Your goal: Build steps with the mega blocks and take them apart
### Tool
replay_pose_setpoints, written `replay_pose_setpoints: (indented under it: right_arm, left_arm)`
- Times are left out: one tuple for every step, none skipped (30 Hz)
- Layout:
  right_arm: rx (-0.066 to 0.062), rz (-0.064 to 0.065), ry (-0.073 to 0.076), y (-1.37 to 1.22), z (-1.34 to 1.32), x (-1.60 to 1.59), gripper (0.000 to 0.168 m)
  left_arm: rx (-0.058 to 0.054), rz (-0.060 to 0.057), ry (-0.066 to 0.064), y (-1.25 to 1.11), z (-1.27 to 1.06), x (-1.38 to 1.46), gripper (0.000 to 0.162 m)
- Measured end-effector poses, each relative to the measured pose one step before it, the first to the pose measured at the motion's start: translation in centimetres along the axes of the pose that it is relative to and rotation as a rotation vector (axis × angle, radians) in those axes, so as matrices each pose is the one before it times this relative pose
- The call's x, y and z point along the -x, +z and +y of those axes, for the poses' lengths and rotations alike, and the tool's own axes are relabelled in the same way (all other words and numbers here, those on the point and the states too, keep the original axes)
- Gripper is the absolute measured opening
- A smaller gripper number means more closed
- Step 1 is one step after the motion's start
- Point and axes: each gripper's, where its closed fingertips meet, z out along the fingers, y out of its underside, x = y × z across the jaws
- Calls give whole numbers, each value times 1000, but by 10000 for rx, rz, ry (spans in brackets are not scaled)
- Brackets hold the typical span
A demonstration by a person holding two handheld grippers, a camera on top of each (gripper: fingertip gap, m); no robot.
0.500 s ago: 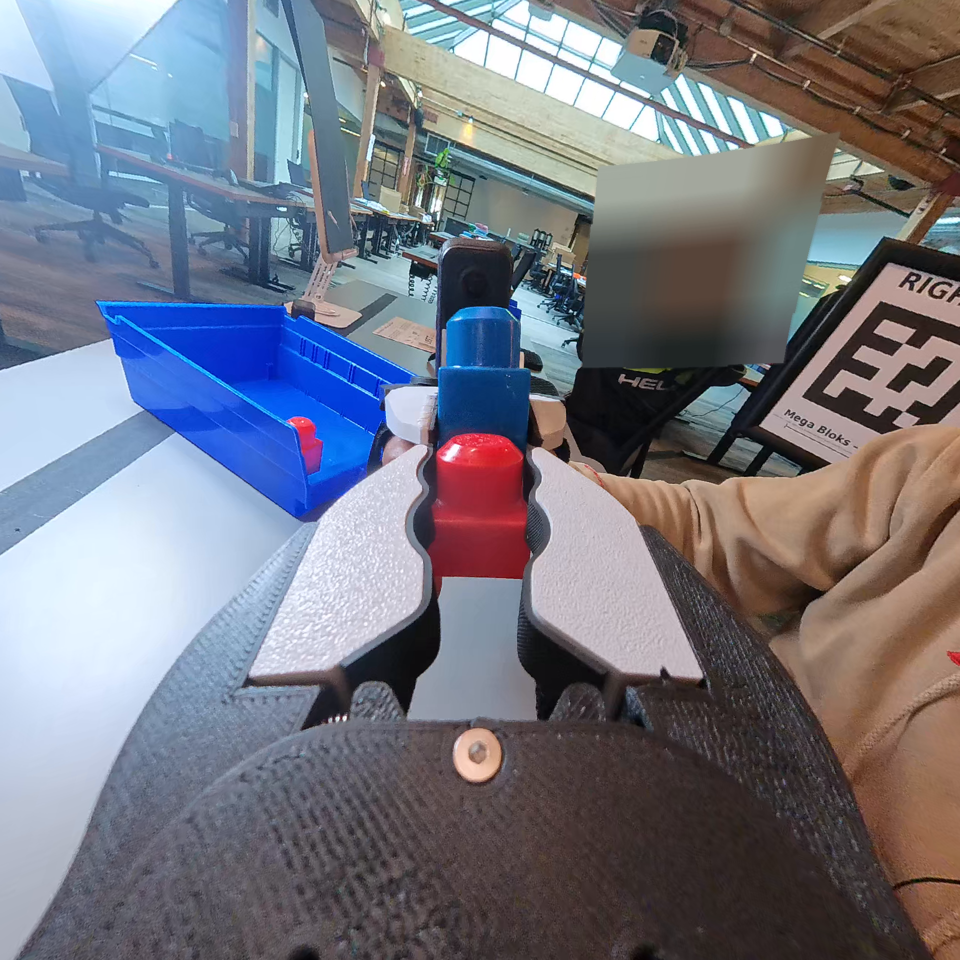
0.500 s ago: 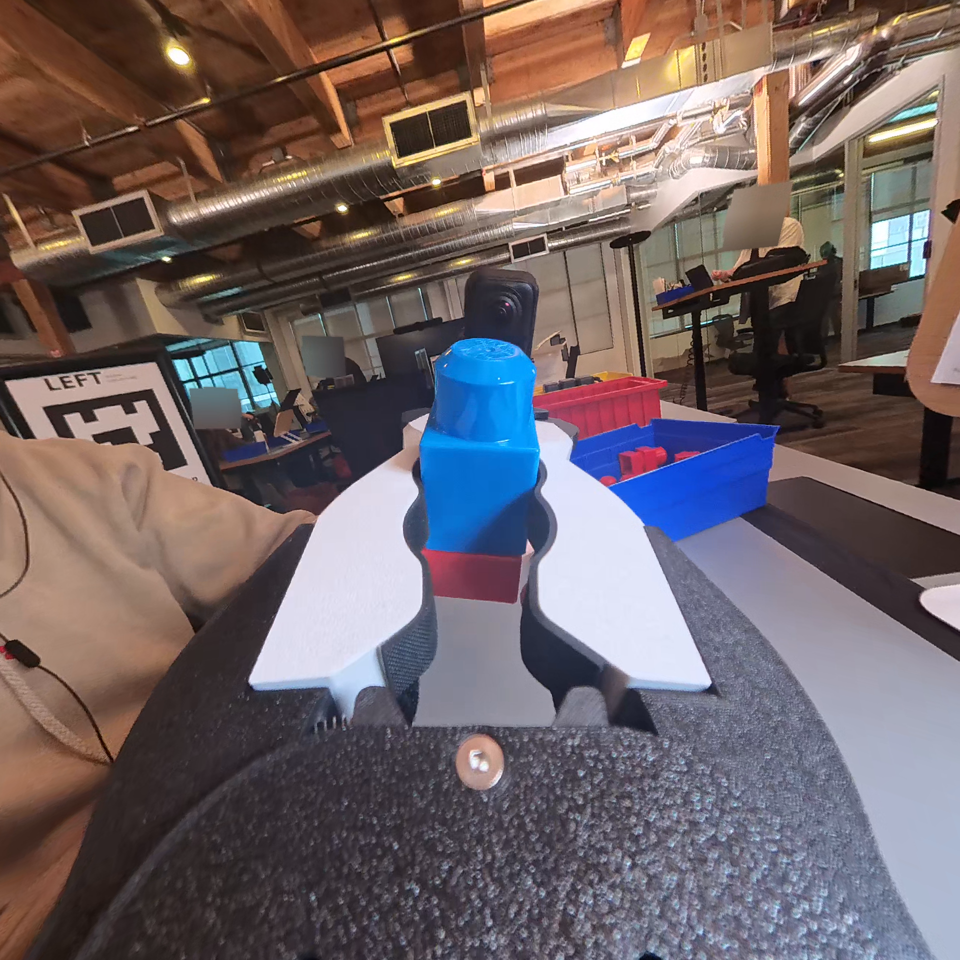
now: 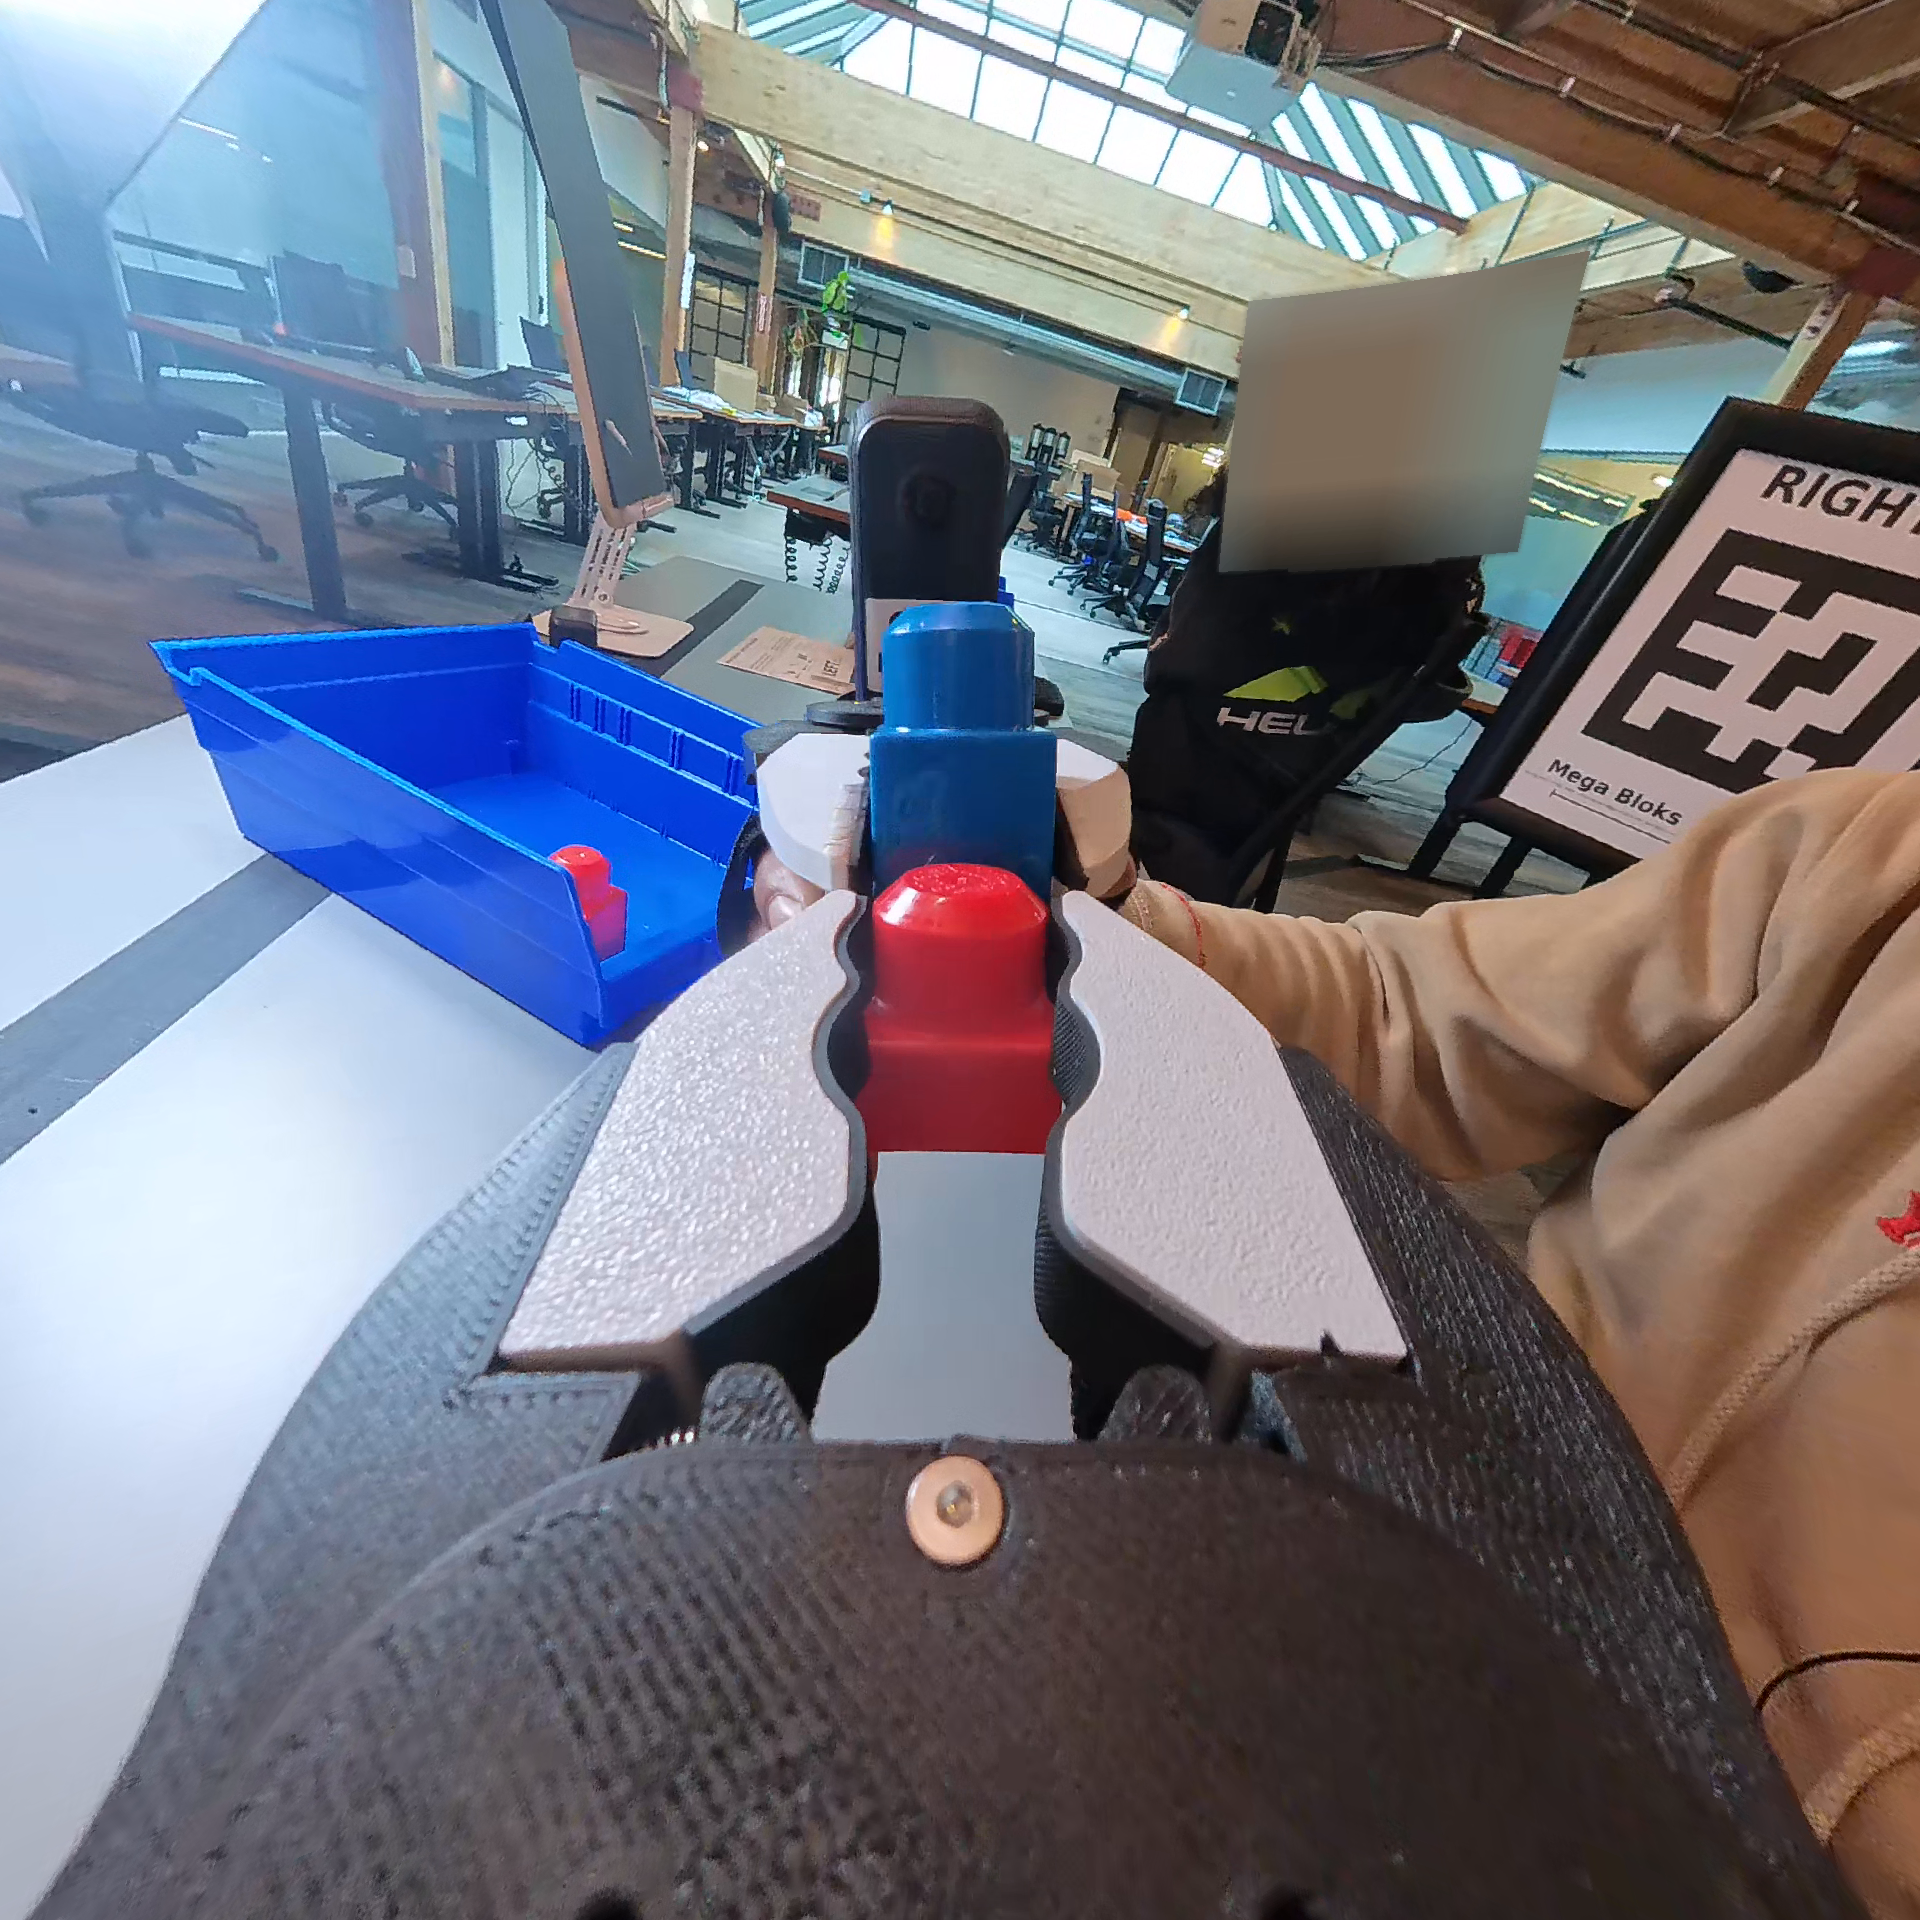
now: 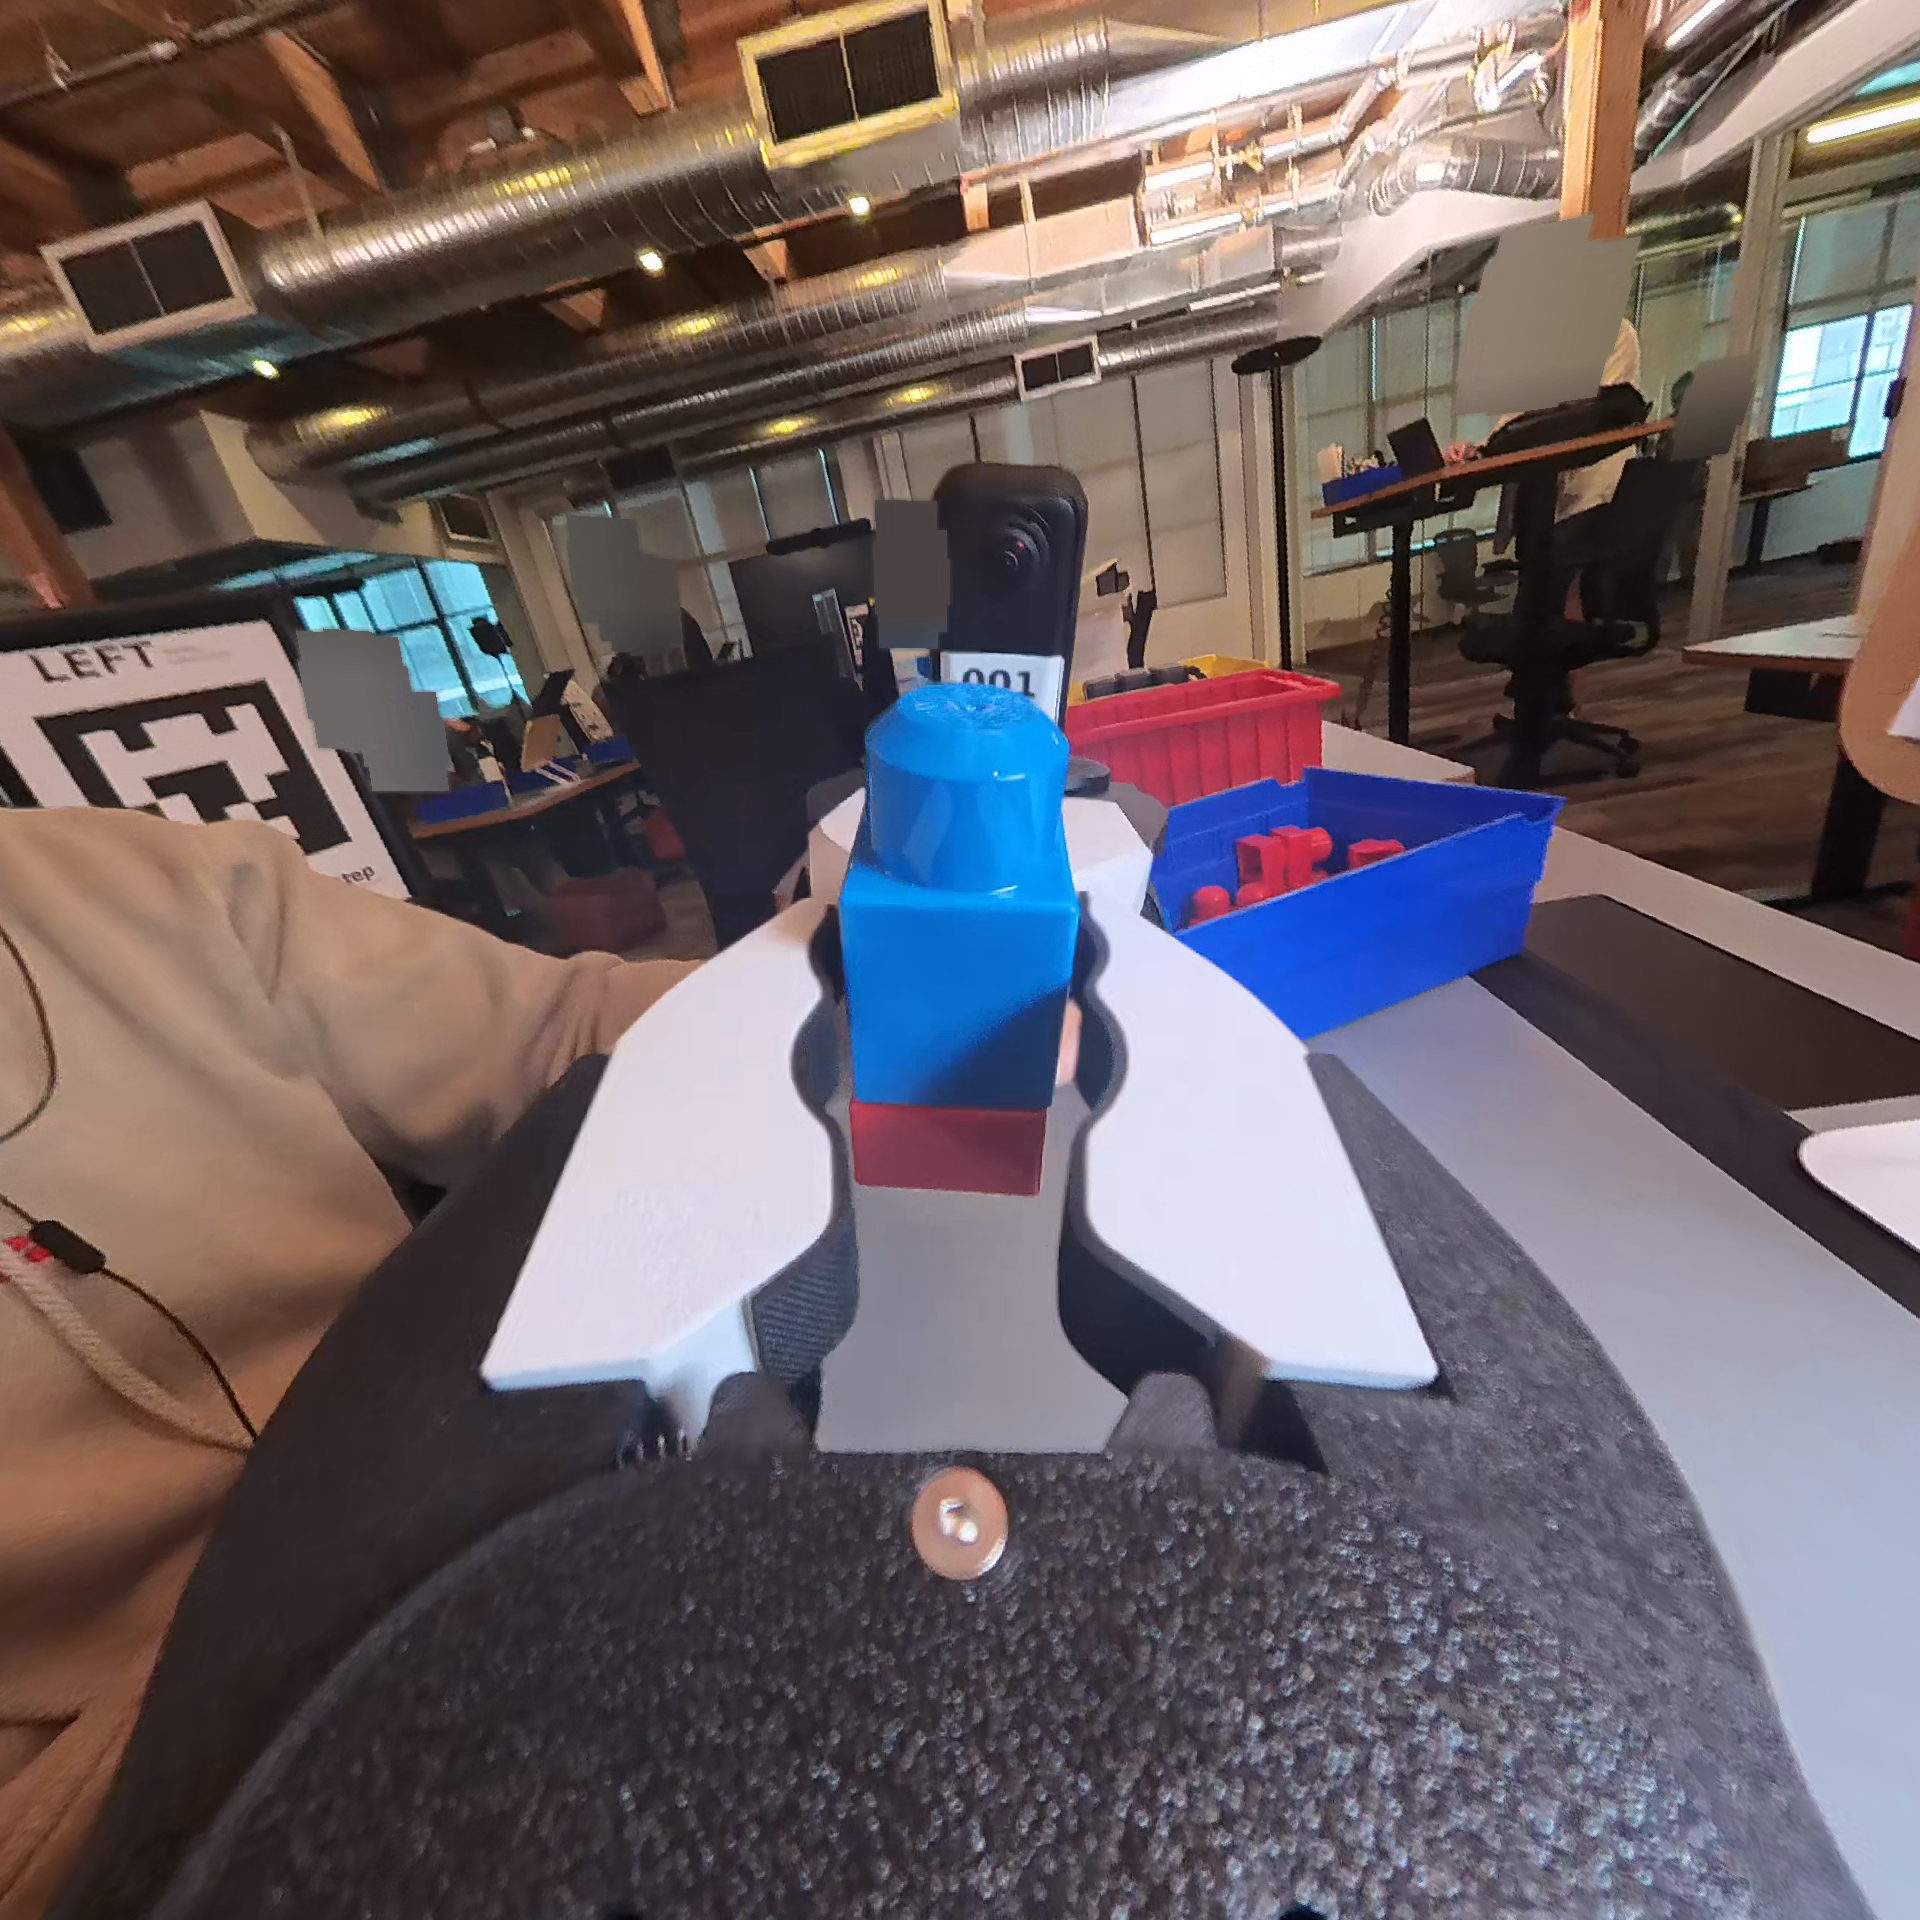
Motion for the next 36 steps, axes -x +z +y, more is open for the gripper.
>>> replay_pose_setpoints:
  right_arm:
    - [213,122,-65,104,83,-21,49]
    - [198,127,-86,85,95,-34,53]
    - [64,127,-87,10,-101,-42,56]
    - [-90,108,-45,-97,-337,-69,56]
    - [-169,96,-6,-194,-476,-83,56]
    - [-161,118,-10,-260,-483,-133,55]
    - [-73,172,-56,-290,-347,-230,52]
    - [56,183,-109,-241,-86,-240,46]
    - [162,135,-123,-154,182,-192,36]
    - [130,16,-73,-77,238,-37,36]
    - [46,-84,52,-26,127,52,36]
    - [89,-69,132,-41,147,-19,36]
    - [188,-31,23,-61,259,-30,36]
    - [212,-16,-122,-67,310,34,36]
    - [121,-30,-93,-74,225,70,36]
    - [-31,-57,8,-68,29,53,36]
    - [-28,-49,53,-32,48,15,36]
    - [129,-3,18,16,230,-34,36]
    - [209,28,-28,39,336,-51,36]
    - [207,19,-10,59,339,-41,36]
    - [191,9,12,24,335,-57,36]
    - [184,13,6,9,322,-72,36]
    - [234,25,-34,-7,350,-64,36]
    - [319,46,-85,17,418,-27,36]
    - [313,59,-117,19,360,2,36]
    - [279,65,-107,10,270,12,36]
    - [336,84,-94,22,318,-1,36]
    - [426,74,-110,65,486,15,36]
    - [437,26,-100,114,573,91,36]
    - [333,-18,-66,120,455,124,36]
    - [160,-42,-26,85,189,133,36]
    - [-29,-27,21,20,-79,61,36]
    - [-192,-1,44,-28,-251,-50,36]
    - [-309,-1,21,-32,-333,-64,36]
    - [-348,3,-7,-5,-350,-71,36]
    - [-321,25,-2,26,-333,-85,36]
  left_arm:
    - [-57,7,37,-118,-119,-23,32]
    - [-47,1,2,-159,-117,39,32]
    - [-19,-10,0,-156,-54,75,32]
    - [51,-41,14,-144,64,139,32]
    - [105,-47,48,-102,177,132,32]
    - [68,-33,35,-92,127,118,32]
    - [54,-3,-19,-63,101,77,32]
    - [48,-47,-11,-41,67,119,32]
    - [71,-30,-2,4,87,55,32]
    - [57,44,1,32,43,-102,32]
    - [83,-14,26,19,71,-31,32]
    - [33,-25,7,-14,-6,-18,31]
    - [35,-45,-40,-49,8,59,31]
    - [44,-7,-7,-54,20,-10,31]
    - [133,-24,62,14,151,-29,31]
    - [54,-34,36,57,21,-48,31]
    - [17,-21,-14,56,-30,-43,31]
    - [92,-25,5,-14,105,41,31]
    - [103,-10,23,-73,184,74,31]
    - [80,2,11,-82,163,68,31]
    - [101,-23,22,-51,181,86,31]
    - [109,-59,38,-8,167,94,31]
    - [119,-56,32,13,168,76,31]
    - [145,-40,54,11,201,56,31]
    - [169,-32,68,13,239,42,31]
    - [122,6,27,34,185,-11,31]
    - [164,-42,57,36,189,23,31]
    - [290,-102,137,73,337,30,31]
    - [403,-93,213,85,497,-39,31]
    - [307,-35,167,53,393,-87,31]
    - [157,36,112,11,259,-107,31]
    - [22,68,36,-24,78,-103,31]
    - [-86,1,-15,-58,-111,24,31]
    - [-94,-23,-16,-79,-177,50,31]
    - [-124,-24,3,-113,-198,40,32]
    - [-134,-4,-43,-119,-189,62,31]
